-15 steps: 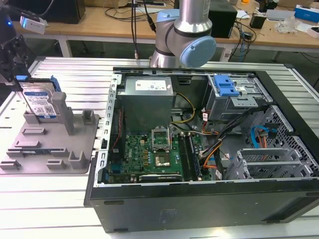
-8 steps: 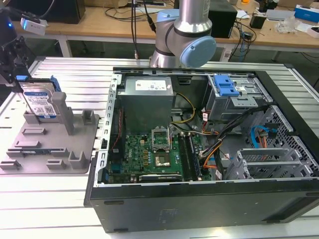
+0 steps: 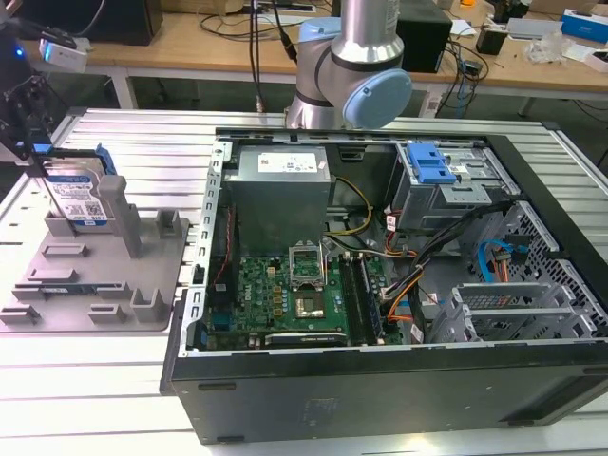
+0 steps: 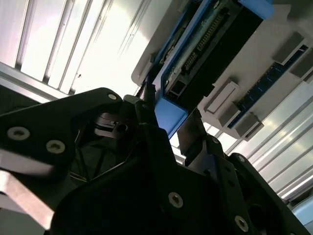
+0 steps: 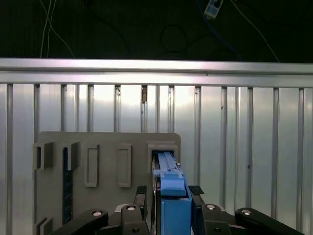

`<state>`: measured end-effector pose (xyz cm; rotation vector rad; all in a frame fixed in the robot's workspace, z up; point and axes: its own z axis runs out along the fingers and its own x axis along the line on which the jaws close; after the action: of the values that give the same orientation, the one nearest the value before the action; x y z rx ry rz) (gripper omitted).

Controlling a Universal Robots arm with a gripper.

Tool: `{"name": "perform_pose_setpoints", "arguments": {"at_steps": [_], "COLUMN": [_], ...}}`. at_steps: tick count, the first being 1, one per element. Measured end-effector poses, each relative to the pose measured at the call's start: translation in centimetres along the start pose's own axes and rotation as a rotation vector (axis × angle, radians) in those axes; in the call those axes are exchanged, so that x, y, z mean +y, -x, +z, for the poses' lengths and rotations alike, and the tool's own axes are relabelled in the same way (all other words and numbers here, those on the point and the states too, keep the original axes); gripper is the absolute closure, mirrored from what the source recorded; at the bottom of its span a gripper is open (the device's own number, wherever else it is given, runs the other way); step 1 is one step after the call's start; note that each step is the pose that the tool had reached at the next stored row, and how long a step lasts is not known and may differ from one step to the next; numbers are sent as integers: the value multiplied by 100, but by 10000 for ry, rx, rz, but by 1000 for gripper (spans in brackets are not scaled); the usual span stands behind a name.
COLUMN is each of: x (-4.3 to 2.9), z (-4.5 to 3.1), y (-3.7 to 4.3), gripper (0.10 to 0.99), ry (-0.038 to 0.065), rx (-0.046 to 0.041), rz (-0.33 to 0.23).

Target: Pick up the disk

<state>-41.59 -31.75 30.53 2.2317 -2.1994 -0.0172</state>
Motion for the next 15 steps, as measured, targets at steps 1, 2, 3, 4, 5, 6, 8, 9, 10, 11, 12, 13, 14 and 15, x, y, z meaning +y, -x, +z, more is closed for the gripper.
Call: {"name": "perform_pose_setpoints", "arguments": {"at_steps": [1, 2, 3, 4, 5, 6, 8, 9, 10, 11, 12, 13, 14, 15], "x": [1, 1, 1, 1, 0, 0, -1, -1, -2, -2, -2, -2, -2, -2], "z": [3, 5, 8, 11, 12, 13, 16, 19, 21, 23, 23, 24, 23, 24], "y": [0, 0, 1, 11, 16, 21, 27, 27, 27, 28, 28, 28, 28, 28], "gripper": [635, 635, 635, 635, 635, 635, 635, 635, 635, 635, 635, 635, 635, 635], "ry": [2, 2, 1, -2, -2, -1, 0, 2, 2, 1, 1, 1, 2, 1], "rx": [0, 1, 0, -1, -2, -1, 0, 0, 1, 0, 0, 0, -1, -2], "rz": [1, 1, 1, 4, 1, 1, -1, -1, -1, 1, 2, 2, 2, 5]}}
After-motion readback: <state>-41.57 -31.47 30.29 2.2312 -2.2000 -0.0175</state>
